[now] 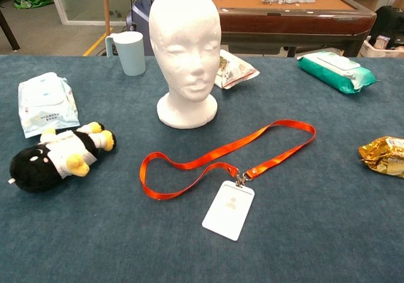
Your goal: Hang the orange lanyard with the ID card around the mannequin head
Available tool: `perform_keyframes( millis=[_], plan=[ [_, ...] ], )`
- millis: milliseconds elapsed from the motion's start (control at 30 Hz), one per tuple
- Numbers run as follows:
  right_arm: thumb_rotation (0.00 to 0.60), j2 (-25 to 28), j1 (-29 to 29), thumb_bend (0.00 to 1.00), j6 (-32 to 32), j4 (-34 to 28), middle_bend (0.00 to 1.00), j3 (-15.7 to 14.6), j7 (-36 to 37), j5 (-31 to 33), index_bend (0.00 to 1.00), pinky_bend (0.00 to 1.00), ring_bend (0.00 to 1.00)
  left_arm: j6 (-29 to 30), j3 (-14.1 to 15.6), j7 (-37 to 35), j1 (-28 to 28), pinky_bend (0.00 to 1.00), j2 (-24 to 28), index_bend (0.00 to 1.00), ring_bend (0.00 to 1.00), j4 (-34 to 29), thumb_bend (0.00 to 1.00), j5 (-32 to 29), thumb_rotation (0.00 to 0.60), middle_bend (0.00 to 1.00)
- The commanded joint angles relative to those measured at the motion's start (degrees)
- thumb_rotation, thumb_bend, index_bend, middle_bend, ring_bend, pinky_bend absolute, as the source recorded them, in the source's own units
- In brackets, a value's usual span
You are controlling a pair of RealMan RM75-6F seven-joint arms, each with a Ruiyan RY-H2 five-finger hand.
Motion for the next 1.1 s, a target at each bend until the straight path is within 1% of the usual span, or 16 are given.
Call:
perform_keyframes(
  millis=[33,300,367,500,567,667,733,767,833,900,1000,1100],
  plan=[
    [0.6,0.0,0.0,0.1,0.0,0.0,0.54,0.0,0.0,-0.1,0.38,0.63,0.53,0.0,0.0,0.0,0.0,0.46,0.0,0.28,0.31,0.0,0.27,0.1,0.6,0.28],
    [0.6,0.3,0.0,0.1,1.0,-0.3,0.54,0.2,-0.2,-0.9,0.38,0.63,0.53,0.1,0.3,-1.6,0.0,0.46,0.2,0.28,0.32,0.4,0.27,1.2,0.6,0.29],
    [0.6,0.3,-0.1,0.1,1.8,-0.4,0.54,0.5,-0.3,-1.2,0.38,0.63,0.53,0.1,0.2,-2.8,-0.3,0.46,0.2,0.28,0.35,1.0,0.27,1.8,0.6,0.31],
    [0.6,0.5,-0.3,0.1,3.0,-0.8,0.55,0.9,-0.8,-1.5,0.38,0.63,0.53,-0.7,0.1,-4.5,-1.3,0.47,0.6,0.28,0.44,2.0,0.27,3.2,0.6,0.39],
    [0.6,0.8,-0.4,0.1,3.1,-1.4,0.55,1.1,-1.6,-1.4,0.38,0.63,0.53,-1.3,0.2,-5.7,-2.0,0.52,0.7,0.28,0.48,2.5,0.27,4.2,0.6,0.42],
    [0.6,1.4,-0.3,0.1,3.1,-2.8,0.55,1.3,-3.1,-1.2,0.38,0.63,0.53,-2.9,0.5,-8.3,-3.4,0.67,0.9,0.28,0.58,3.2,0.27,5.6,0.6,0.5],
    [0.6,1.8,-0.1,0.1,3.1,-3.6,0.56,1.6,-4.0,-1.0,0.38,0.63,0.53,-4.2,0.5,-9.9,-4.5,0.76,1.2,0.29,0.67,3.6,0.27,6.4,0.6,0.58],
    [0.6,2.1,0.0,0.1,3.0,-4.1,0.56,1.9,-4.6,-0.9,0.38,0.63,0.54,-5.1,0.5,-10.7,-5.3,0.78,1.3,0.29,0.7,3.9,0.27,6.9,0.6,0.62],
    [0.6,2.5,0.3,0.1,2.9,-5.1,0.57,2.3,-5.7,-0.4,0.38,0.63,0.55,-6.8,0.5,-11.8,-6.9,0.84,1.7,0.29,0.79,4.4,0.27,7.9,0.6,0.72],
    [0.6,2.9,0.6,0.1,2.5,-5.9,0.57,2.6,-6.5,0.0,0.38,0.63,0.55,-8.3,0.4,-12.6,-8.4,0.87,2.0,0.3,0.85,4.7,0.27,8.8,0.6,0.79],
    [0.6,3.5,1.1,0.1,1.9,-7.0,0.58,3.1,-7.7,0.4,0.38,0.63,0.56,-10.8,0.3,-13.5,-11.0,0.91,2.4,0.3,0.94,5.1,0.27,10.3,0.6,0.86],
    [0.6,3.9,1.4,0.1,1.4,-7.9,0.58,3.3,-8.6,0.8,0.38,0.63,0.57,-13.6,0.5,-14.8,-13.6,0.92,2.8,0.3,0.99,5.2,0.27,11.6,0.6,0.93]
  ],
)
